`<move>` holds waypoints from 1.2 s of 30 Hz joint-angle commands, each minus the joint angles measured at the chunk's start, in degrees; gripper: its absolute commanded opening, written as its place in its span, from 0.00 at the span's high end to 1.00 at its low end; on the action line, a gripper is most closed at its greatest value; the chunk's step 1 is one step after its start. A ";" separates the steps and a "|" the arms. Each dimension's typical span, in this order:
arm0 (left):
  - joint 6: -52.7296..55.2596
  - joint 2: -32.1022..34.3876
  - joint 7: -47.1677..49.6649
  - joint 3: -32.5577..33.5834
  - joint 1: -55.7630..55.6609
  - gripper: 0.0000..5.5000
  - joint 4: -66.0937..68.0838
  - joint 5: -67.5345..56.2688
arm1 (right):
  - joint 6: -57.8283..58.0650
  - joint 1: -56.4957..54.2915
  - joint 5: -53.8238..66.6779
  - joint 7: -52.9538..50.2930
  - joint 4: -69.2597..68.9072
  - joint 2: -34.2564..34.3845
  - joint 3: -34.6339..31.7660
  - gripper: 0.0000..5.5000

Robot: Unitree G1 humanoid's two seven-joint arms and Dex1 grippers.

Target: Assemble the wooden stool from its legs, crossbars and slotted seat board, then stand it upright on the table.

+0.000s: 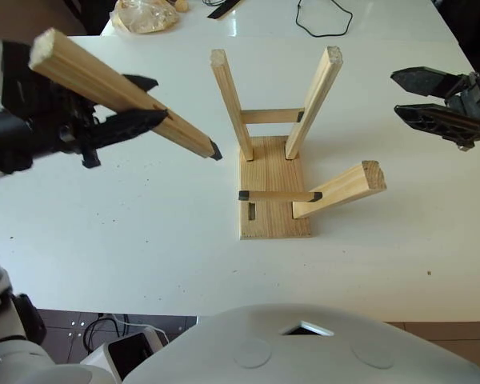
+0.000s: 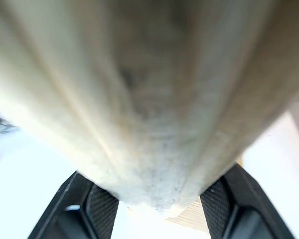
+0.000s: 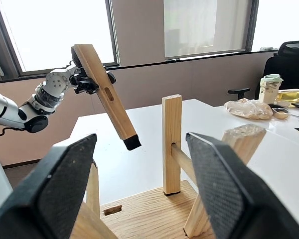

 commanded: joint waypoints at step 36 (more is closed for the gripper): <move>-17.77 -0.19 -13.99 -26.14 8.89 0.63 4.19 18.79 | -0.88 6.30 -1.31 -4.68 -7.85 1.24 2.10 0.40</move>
